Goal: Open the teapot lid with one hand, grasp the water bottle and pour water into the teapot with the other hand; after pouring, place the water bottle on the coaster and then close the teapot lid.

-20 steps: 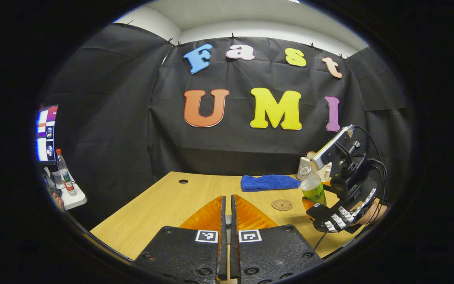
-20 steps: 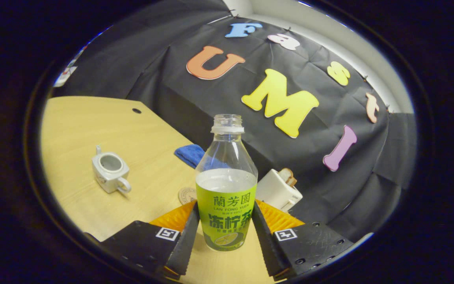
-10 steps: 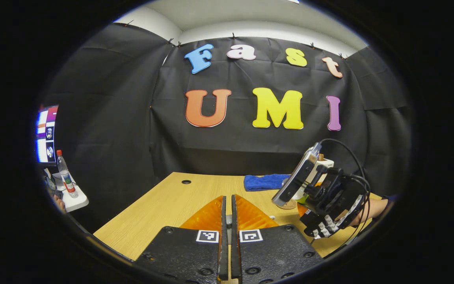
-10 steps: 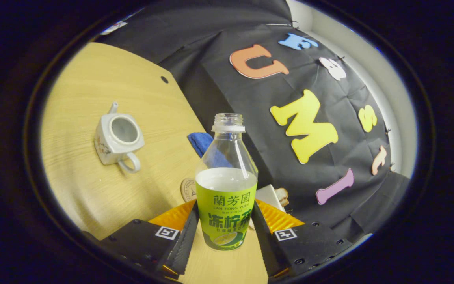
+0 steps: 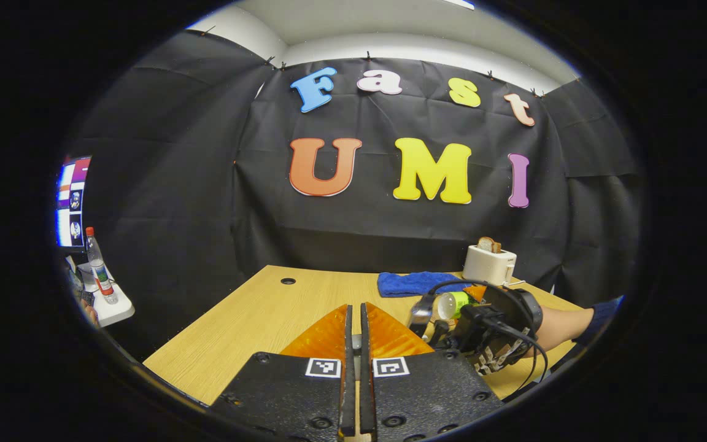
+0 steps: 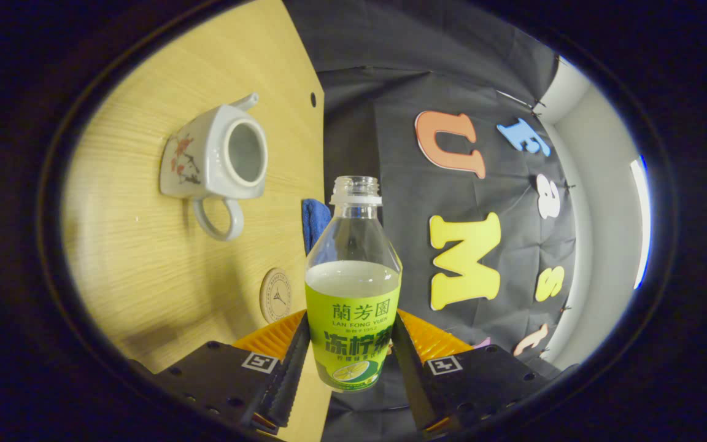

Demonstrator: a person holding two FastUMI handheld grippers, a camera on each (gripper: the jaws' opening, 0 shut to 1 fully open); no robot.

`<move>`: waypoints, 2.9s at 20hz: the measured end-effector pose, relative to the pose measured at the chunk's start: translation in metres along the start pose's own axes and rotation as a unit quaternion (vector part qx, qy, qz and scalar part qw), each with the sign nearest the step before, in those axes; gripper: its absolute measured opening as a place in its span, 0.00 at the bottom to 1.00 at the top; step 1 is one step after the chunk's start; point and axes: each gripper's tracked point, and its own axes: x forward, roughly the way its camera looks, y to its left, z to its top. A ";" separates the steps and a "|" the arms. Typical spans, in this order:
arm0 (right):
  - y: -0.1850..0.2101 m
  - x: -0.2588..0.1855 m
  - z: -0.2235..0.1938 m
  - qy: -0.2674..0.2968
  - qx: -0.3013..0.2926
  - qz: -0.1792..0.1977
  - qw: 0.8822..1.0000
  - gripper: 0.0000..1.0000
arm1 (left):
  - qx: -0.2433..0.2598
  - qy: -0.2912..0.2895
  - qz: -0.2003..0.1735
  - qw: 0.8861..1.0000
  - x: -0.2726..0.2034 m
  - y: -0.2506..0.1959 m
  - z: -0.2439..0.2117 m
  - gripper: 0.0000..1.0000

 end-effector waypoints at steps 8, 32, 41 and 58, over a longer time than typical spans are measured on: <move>-0.009 0.000 0.018 -0.032 -0.132 -0.049 0.990 0.71 | 0.001 0.006 0.004 1.000 -0.002 0.009 -0.004 0.05; -0.047 -0.019 0.042 -0.085 -0.281 -0.174 0.940 0.70 | 0.018 0.027 -0.002 0.999 0.001 0.005 -0.015 0.05; -0.060 -0.019 0.050 -0.092 -0.309 -0.197 0.926 0.75 | 0.025 0.034 0.000 0.999 0.004 0.008 -0.019 0.05; -0.064 -0.021 0.051 -0.103 -0.331 -0.220 0.912 0.72 | 0.036 0.042 -0.002 0.998 0.005 0.007 -0.026 0.05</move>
